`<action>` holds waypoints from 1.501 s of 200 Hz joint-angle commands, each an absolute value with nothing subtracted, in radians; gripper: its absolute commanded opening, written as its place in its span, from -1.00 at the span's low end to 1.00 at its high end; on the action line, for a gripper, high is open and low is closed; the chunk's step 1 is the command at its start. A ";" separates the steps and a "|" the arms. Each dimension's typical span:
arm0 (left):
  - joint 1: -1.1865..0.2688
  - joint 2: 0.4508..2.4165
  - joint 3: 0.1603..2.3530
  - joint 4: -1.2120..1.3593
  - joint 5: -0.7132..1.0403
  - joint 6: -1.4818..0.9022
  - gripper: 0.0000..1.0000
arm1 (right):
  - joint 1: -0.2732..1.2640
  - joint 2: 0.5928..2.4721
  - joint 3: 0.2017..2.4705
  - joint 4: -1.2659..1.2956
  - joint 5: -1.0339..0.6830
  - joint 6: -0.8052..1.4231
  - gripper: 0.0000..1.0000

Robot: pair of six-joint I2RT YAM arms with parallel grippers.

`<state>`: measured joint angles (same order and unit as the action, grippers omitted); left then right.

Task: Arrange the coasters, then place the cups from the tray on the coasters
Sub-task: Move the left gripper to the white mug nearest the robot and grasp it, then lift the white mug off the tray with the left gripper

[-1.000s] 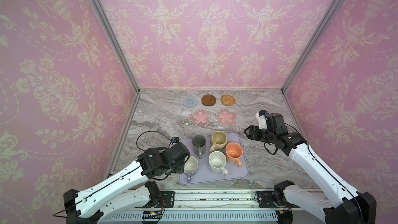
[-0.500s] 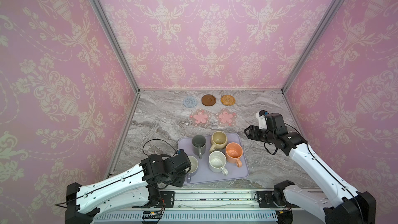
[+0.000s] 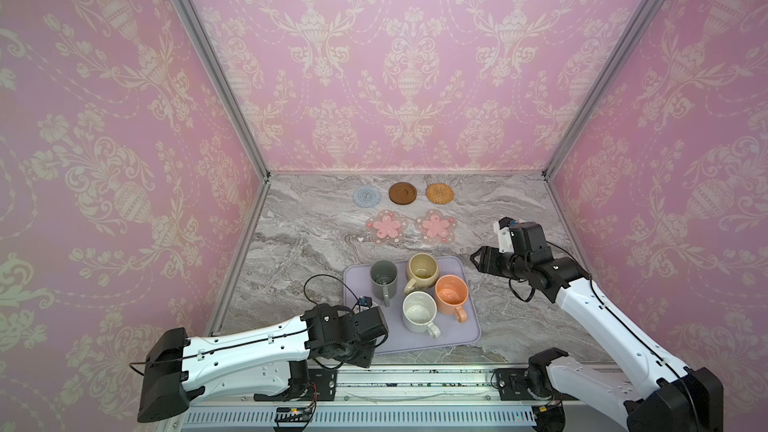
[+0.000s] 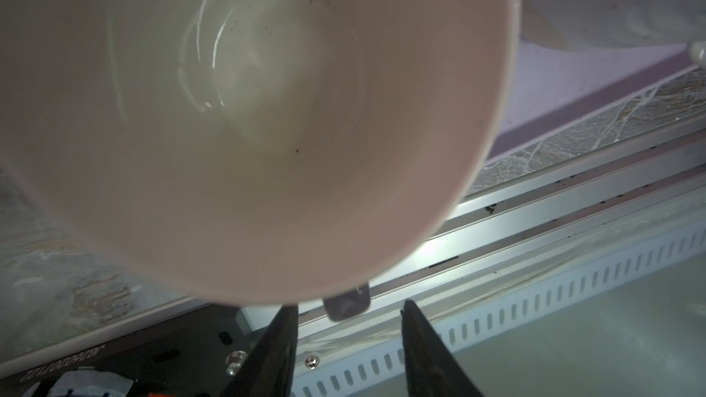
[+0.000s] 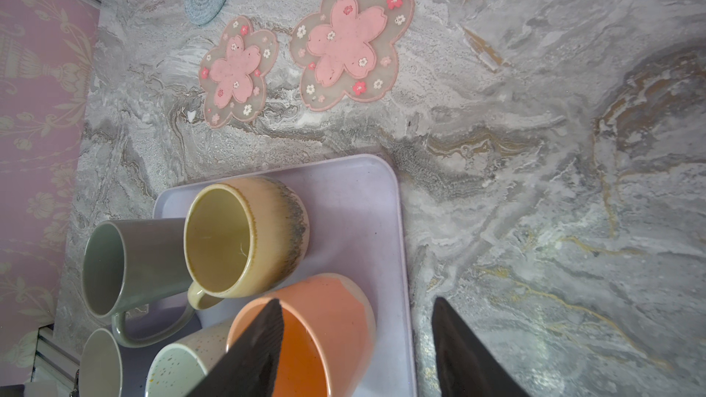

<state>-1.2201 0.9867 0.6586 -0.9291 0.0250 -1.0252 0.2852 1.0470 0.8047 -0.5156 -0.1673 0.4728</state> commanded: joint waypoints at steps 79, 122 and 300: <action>-1.213 0.920 0.603 -1.026 -0.166 -1.138 -0.11 | 0.324 1.165 0.790 -0.411 -0.184 0.504 0.27; -1.186 0.911 0.611 -1.056 -0.217 -1.119 -0.11 | 0.331 1.198 0.799 -0.402 -0.179 0.494 0.27; -1.163 1.005 0.611 -0.833 -0.218 -0.923 -0.41 | 0.337 1.214 0.802 -0.405 -0.198 0.469 0.27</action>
